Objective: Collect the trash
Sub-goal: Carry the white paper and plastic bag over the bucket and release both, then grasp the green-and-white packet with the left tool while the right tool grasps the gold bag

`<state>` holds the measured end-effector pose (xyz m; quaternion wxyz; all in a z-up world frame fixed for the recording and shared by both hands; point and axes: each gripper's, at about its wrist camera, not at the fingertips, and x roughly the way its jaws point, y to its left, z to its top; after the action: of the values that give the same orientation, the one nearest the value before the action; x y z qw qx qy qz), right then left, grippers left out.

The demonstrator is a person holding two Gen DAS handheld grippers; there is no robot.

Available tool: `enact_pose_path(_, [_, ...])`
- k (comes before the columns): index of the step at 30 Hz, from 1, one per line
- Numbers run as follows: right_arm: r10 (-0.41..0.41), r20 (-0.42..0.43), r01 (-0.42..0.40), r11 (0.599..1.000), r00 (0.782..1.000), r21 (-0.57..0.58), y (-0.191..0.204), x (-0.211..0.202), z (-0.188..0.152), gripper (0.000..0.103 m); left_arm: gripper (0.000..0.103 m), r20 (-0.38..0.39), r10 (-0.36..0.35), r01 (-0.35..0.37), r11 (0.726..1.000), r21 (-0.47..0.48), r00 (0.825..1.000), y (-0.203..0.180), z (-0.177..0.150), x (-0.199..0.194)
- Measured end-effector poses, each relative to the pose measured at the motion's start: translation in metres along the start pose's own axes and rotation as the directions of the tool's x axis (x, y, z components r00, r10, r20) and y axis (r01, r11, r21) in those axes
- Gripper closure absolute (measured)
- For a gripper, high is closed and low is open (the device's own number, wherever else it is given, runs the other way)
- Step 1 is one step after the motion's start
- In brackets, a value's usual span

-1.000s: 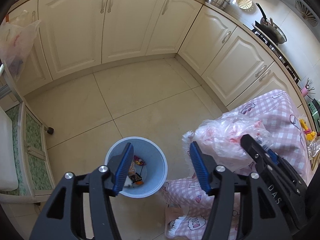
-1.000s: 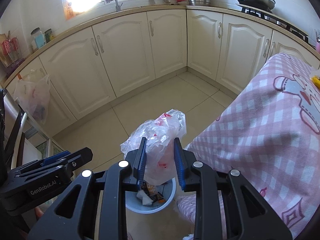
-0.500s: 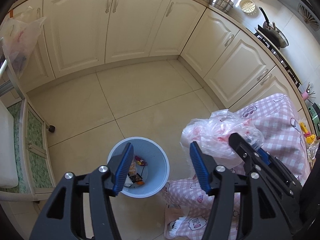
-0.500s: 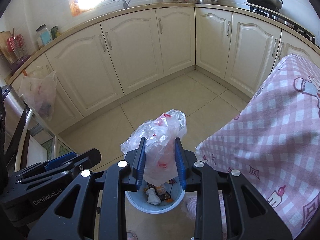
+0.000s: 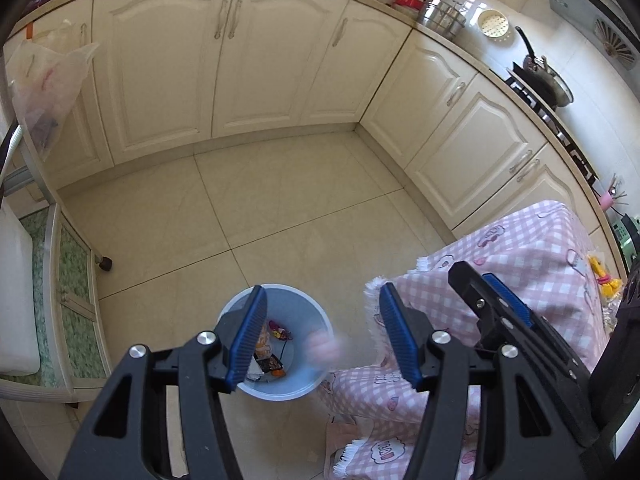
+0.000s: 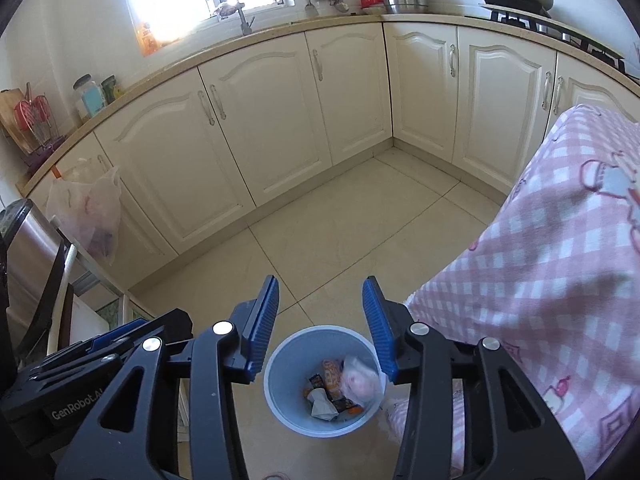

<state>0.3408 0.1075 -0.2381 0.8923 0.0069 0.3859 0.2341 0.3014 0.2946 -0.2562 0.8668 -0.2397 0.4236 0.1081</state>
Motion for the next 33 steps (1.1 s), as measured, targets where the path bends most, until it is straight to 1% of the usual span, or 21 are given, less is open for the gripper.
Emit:
enact_pose_path(3, [-0.009,0.018,0.009,1.000,1.000,0.016,-0.010,-0.017,0.004,0.061,0.046,0.009,-0.026,0.026,0.999,0.023,1.000,-0.016,0.000,-0.010])
enact_pose_path(6, [-0.027,0.057,0.026,0.999,0.998,0.021,-0.020,-0.041,0.008,0.061,0.046,0.026,-0.045,0.044,0.998,0.053,0.999,-0.035,-0.002,-0.022])
enact_pose_path(9, [-0.051,0.098,0.048,0.998,0.994,0.035,-0.036,-0.070,0.011,0.059,0.046,0.047,-0.092,0.087,0.991,0.099,0.995,-0.068,-0.004,-0.041])
enact_pose_path(12, [-0.095,0.146,0.086,0.994,0.985,0.069,-0.062,-0.103,0.014,0.057,0.046,0.065,-0.127,0.117,0.982,0.147,0.990,-0.100,-0.009,-0.058])
enact_pose_path(15, [-0.152,0.192,0.133,0.985,0.970,0.111,-0.096,-0.140,0.014,0.056,0.046,0.070,-0.179,0.161,0.965,0.207,0.981,-0.141,-0.017,-0.073])
enact_pose_path(18, [-0.196,0.220,0.165,0.975,0.956,0.152,-0.128,-0.168,0.012,0.053,0.045,0.060,-0.233,0.209,0.940,0.269,0.971,-0.189,-0.030,-0.084])
enact_pose_path(19, [-0.217,0.231,0.181,0.969,0.948,0.169,-0.142,-0.180,0.010,0.053,0.045,0.056,-0.243,0.217,0.933,0.286,0.968,-0.203,-0.033,-0.086])
enact_pose_path(21, [-0.252,0.245,0.207,0.959,0.936,0.196,-0.164,-0.196,0.006,0.051,0.041,0.045,-0.262,0.235,0.919,0.318,0.964,-0.230,-0.041,-0.087])
enact_pose_path(24, [-0.314,0.246,0.250,0.933,0.917,0.257,-0.208,-0.218,-0.001,0.046,0.040,0.012,-0.294,0.270,0.891,0.365,0.956,-0.274,-0.057,-0.084])
enact_pose_path(27, [-0.361,0.233,0.279,0.904,0.903,0.323,-0.251,-0.232,-0.009,0.045,0.040,-0.025,-0.299,0.282,0.866,0.413,0.954,-0.314,-0.073,-0.076])
enact_pose_path(29, [-0.380,0.220,0.285,0.887,0.899,0.364,-0.274,-0.236,-0.015,0.043,0.040,-0.050,-0.295,0.285,0.848,0.447,0.954,-0.340,-0.082,-0.066])
enact_pose_path(33, [-0.423,0.183,0.312,0.844,0.887,0.437,-0.322,-0.242,-0.023,0.041,0.040,-0.084,-0.275,0.280,0.827,0.487,0.958,-0.374,-0.091,-0.044])
